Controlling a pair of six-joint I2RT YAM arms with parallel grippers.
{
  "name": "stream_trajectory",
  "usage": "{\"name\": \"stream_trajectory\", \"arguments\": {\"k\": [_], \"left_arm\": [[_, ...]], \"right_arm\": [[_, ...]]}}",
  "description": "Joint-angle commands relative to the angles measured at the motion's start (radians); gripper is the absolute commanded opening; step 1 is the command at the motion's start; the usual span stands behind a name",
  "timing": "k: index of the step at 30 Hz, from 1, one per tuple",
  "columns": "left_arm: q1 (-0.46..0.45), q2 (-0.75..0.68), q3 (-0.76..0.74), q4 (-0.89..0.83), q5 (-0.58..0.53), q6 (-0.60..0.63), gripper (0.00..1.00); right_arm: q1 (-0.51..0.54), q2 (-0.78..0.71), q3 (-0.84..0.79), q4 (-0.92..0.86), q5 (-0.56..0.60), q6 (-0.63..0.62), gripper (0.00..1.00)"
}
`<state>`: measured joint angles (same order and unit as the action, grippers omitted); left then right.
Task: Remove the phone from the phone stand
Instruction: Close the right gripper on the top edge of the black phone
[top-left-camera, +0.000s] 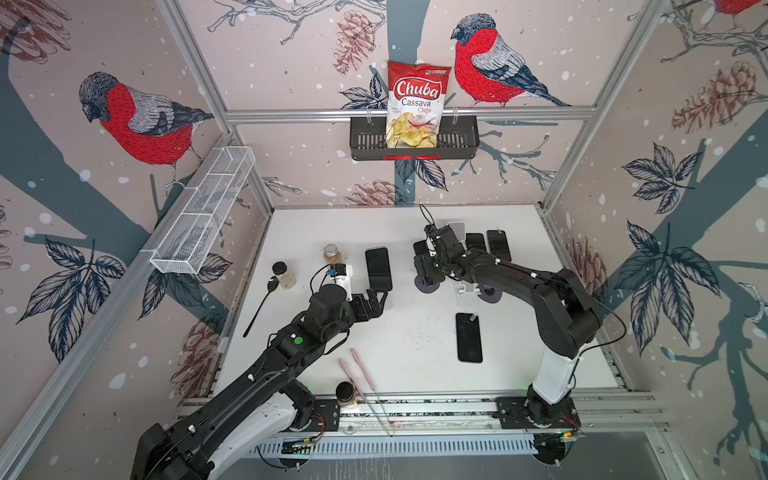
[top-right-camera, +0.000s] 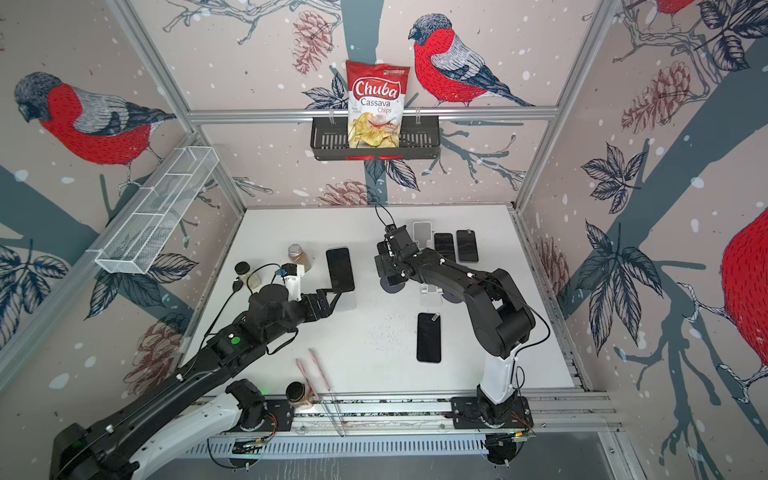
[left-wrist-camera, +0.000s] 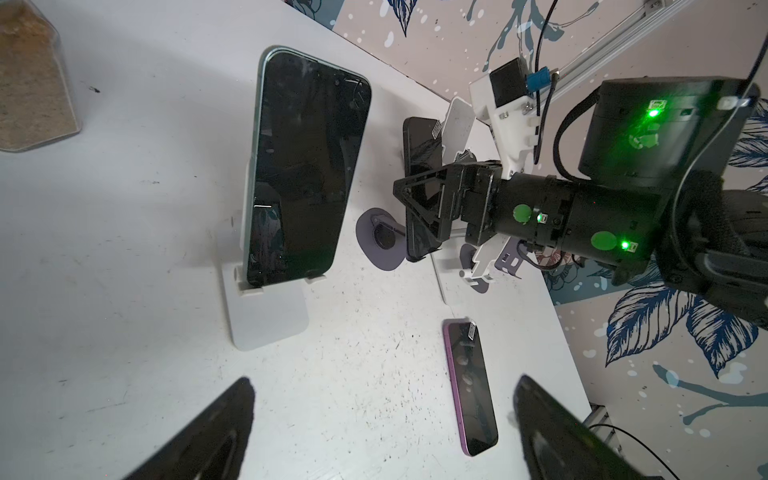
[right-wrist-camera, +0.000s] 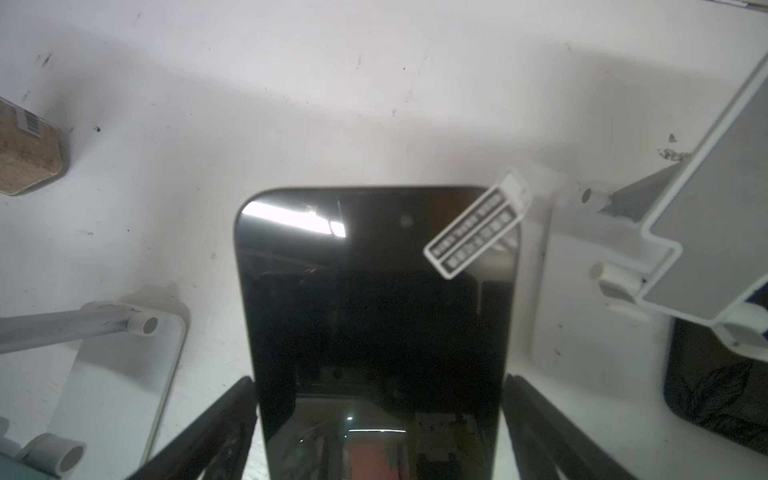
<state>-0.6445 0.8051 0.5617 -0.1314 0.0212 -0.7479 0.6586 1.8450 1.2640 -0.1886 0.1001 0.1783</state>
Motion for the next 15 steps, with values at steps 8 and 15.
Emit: {"name": "stream_trajectory", "arguments": {"k": [8,15], "left_arm": [[0.002,-0.003,-0.003,0.041,0.002,0.006,0.96],[0.002,-0.003,-0.006,0.042,0.004,0.006,0.96]], "right_arm": [[0.028,0.014,0.006,0.012,0.075,-0.019,0.69],[0.04,0.001,0.003,0.014,0.102,-0.023,0.62]]}}
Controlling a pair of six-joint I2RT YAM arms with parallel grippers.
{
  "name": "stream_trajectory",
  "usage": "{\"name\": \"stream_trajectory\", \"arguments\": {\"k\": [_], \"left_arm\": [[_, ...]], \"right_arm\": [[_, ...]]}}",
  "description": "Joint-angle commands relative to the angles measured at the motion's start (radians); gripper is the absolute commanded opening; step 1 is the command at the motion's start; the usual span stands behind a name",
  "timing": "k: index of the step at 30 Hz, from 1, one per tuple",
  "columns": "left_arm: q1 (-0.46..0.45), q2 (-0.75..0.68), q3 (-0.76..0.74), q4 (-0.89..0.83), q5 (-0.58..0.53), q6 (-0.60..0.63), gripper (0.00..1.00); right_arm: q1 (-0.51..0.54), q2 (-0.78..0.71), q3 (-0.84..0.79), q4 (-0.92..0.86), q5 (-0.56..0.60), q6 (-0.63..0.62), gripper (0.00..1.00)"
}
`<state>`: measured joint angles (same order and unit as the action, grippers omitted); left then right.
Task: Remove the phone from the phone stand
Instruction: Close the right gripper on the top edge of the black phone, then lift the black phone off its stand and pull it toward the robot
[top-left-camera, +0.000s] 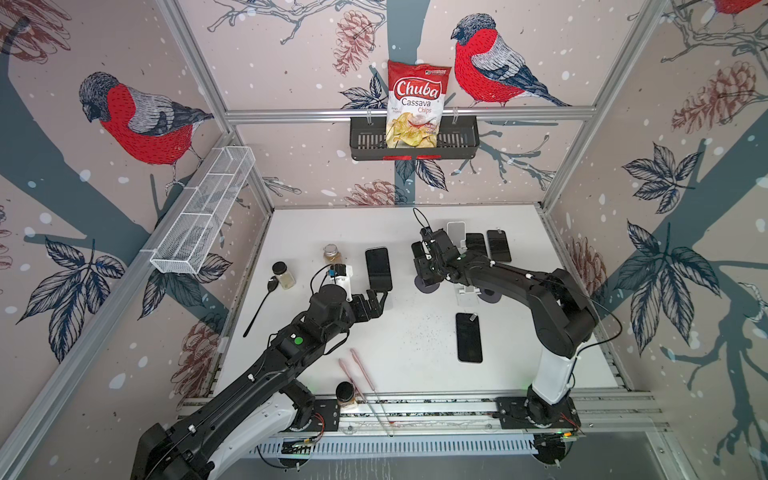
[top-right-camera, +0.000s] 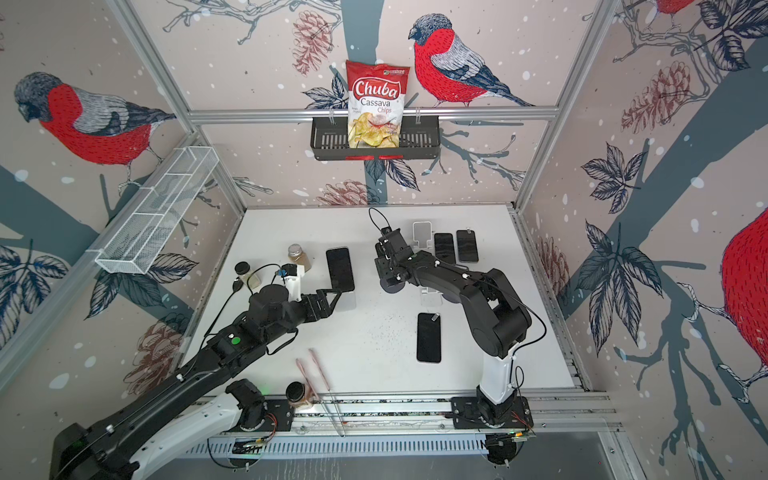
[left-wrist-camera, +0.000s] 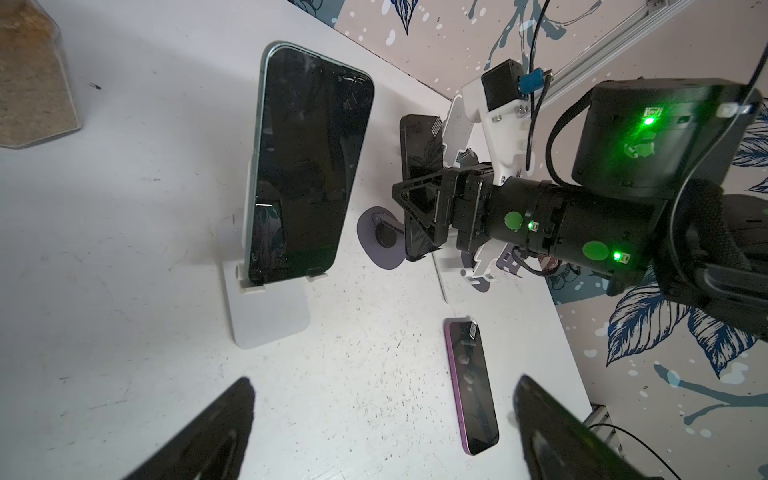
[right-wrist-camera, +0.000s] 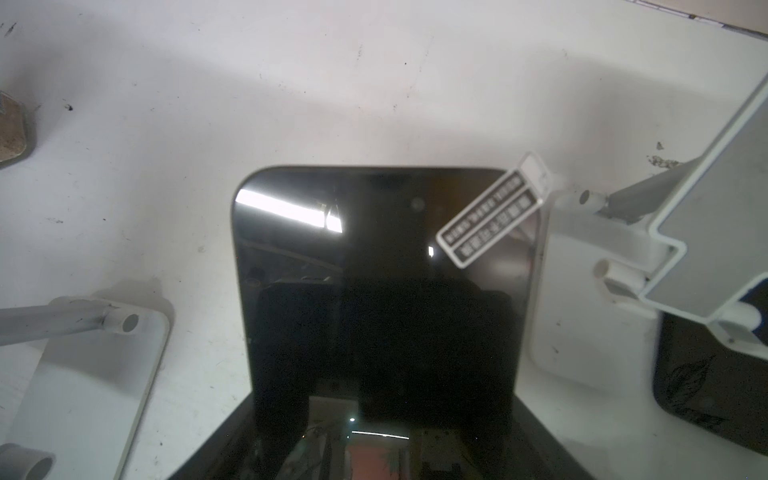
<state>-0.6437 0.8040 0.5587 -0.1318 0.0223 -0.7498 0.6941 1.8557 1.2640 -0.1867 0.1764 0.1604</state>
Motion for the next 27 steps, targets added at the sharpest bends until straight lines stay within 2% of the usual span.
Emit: {"name": "stream_trajectory", "arguments": {"k": [1,27], "left_arm": [[0.001,-0.002,-0.003,0.041,0.003,0.008,0.96],[0.001,0.006,-0.004,0.046,0.005,0.004,0.96]], "right_arm": [[0.005,-0.013,0.003,0.013,0.029,-0.004,0.62],[0.035,-0.145,0.029,-0.043,0.049,0.029,0.61]]}}
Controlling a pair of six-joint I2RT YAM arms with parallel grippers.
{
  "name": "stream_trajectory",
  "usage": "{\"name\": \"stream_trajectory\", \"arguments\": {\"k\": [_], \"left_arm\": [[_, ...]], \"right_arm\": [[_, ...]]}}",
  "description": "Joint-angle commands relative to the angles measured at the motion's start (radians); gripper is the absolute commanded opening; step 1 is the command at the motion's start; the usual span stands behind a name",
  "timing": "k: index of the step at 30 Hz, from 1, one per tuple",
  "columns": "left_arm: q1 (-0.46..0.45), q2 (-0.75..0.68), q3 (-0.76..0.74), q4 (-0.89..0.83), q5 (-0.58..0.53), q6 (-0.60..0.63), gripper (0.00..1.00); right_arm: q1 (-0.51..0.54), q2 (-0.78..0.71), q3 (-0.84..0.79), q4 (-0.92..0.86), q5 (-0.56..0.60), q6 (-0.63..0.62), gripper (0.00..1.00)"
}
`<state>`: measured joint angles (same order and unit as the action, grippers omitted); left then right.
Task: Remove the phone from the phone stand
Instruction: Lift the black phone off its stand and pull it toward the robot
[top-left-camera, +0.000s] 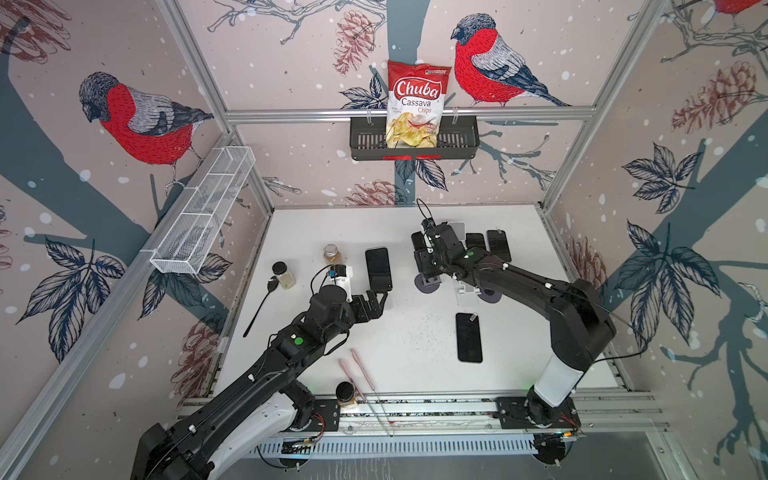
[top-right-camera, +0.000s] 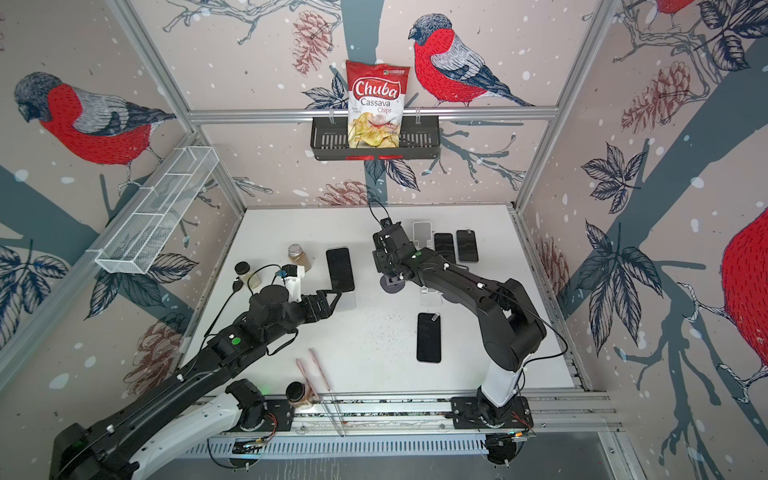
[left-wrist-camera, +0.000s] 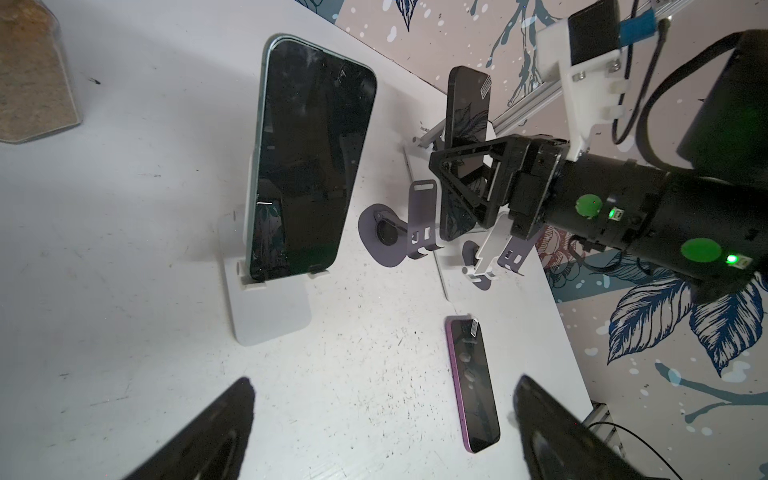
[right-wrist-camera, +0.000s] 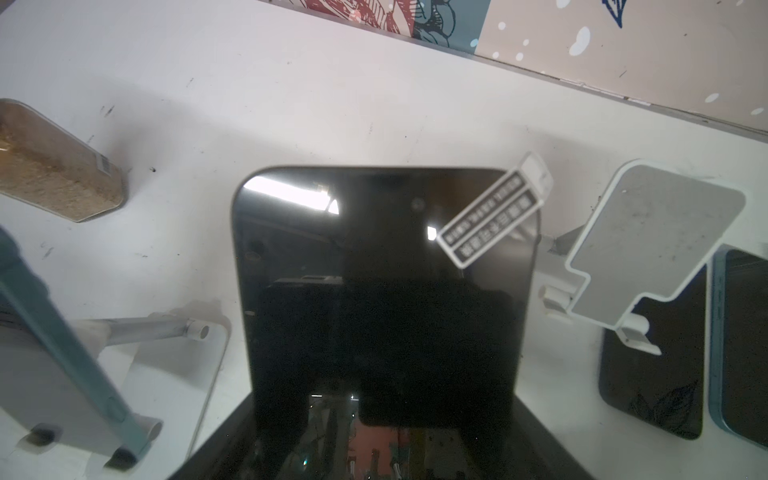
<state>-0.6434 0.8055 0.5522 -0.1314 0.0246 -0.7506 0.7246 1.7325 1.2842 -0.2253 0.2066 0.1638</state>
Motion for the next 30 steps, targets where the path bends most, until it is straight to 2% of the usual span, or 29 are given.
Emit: {"name": "stream_trajectory", "arguments": {"k": [1,21,30], "left_arm": [[0.001,0.007,0.006,0.044,0.004,0.003,0.96],[0.002,0.091,-0.018,0.117,-0.017,-0.079,0.96],[0.002,0.082,0.027,0.046,0.025,-0.029,0.96]], "right_arm": [[0.008,-0.03,0.004,-0.008,0.019,0.03,0.61],[0.099,-0.306,-0.286,0.02,0.031,0.115,0.61],[0.208,-0.361,-0.275,-0.1,0.121,0.268,0.61]]}}
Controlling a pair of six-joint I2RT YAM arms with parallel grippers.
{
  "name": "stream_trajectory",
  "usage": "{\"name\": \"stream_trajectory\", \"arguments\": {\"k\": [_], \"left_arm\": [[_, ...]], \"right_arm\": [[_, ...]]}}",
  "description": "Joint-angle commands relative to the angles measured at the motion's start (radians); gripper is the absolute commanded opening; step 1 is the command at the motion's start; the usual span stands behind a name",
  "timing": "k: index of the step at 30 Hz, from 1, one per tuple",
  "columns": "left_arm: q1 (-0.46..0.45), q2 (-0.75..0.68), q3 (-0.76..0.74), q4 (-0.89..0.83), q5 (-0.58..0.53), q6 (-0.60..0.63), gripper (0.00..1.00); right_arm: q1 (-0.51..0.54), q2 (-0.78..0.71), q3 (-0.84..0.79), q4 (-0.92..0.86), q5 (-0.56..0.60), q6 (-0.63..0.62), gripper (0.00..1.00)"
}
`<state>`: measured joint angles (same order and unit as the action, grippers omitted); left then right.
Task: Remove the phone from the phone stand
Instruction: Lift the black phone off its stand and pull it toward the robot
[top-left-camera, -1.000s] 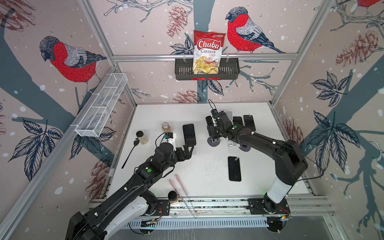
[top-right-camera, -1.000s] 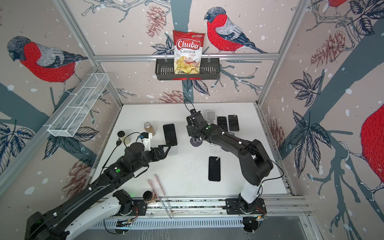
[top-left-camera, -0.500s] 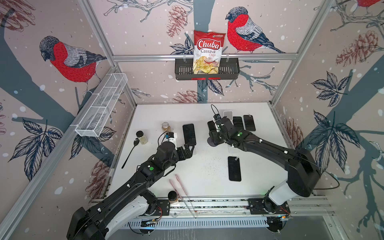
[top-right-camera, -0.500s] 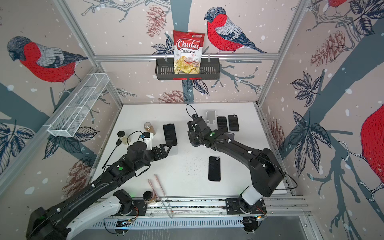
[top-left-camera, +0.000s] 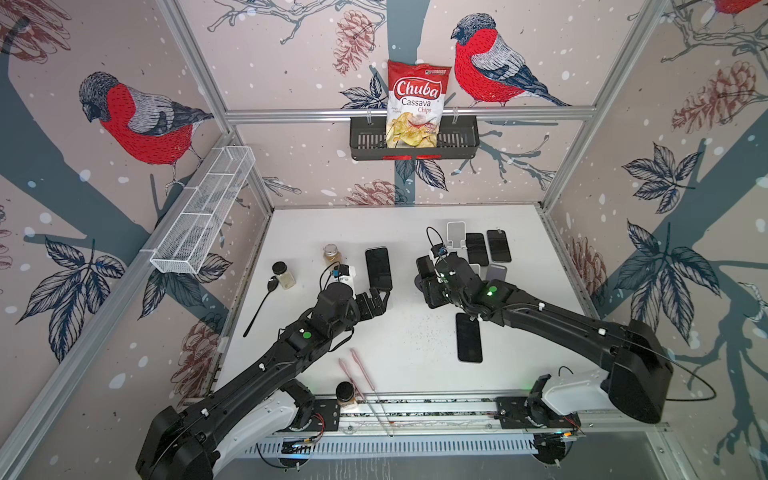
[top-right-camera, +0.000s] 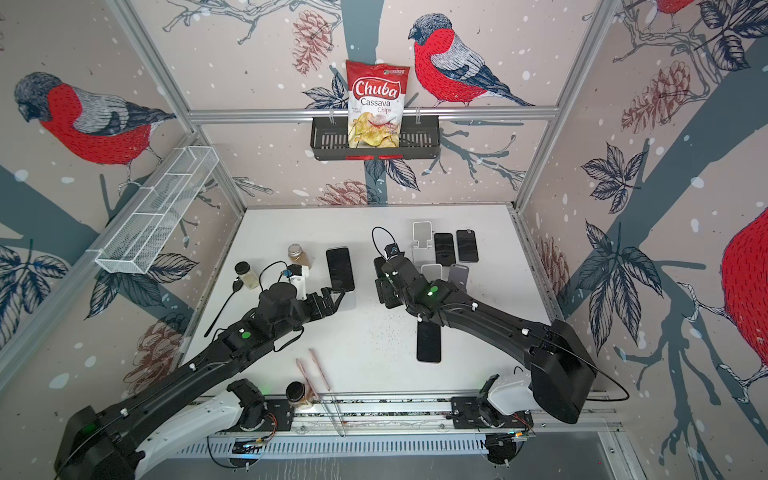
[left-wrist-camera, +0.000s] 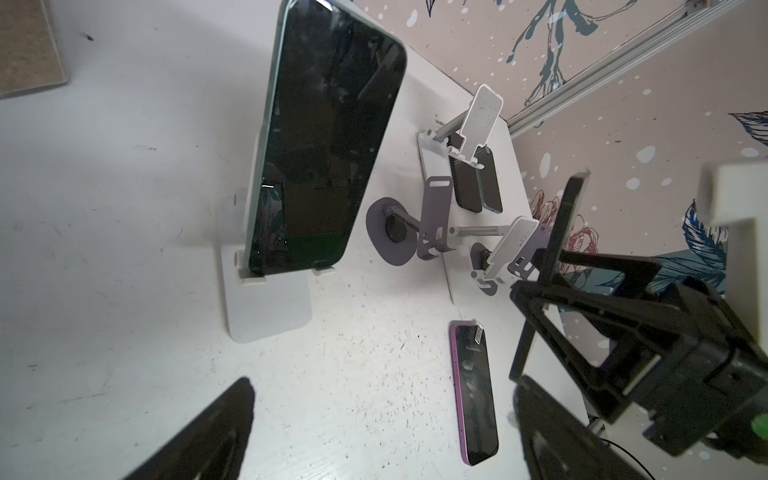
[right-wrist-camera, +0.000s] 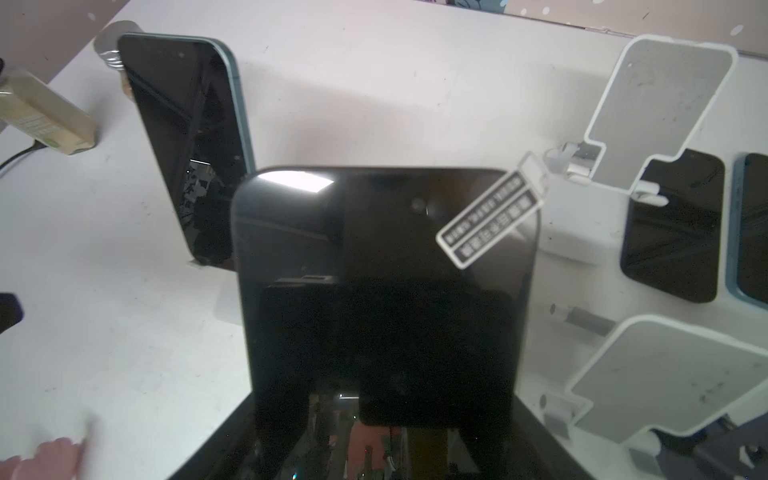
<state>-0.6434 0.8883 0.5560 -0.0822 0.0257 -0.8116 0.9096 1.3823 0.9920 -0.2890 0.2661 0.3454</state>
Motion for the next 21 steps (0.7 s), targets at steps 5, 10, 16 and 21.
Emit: {"name": "stream_trajectory", "arguments": {"k": [5,10,16,21], "left_arm": [[0.002,-0.027,-0.003,0.021,0.096,0.039,0.96],[0.002,-0.092,-0.058,0.077,0.108,0.033,0.96],[0.002,-0.087,-0.044,0.039,0.116,0.075,0.96],[0.002,-0.088,-0.05,0.054,0.137,0.086,0.96]], "right_arm": [[0.094,-0.004,0.021,-0.079,0.106,0.171,0.61],[0.144,0.016,0.036,-0.122,0.131,0.242,0.61],[0.199,0.063,0.05,-0.155,0.158,0.326,0.61],[0.24,0.081,0.024,-0.174,0.167,0.399,0.61]]}}
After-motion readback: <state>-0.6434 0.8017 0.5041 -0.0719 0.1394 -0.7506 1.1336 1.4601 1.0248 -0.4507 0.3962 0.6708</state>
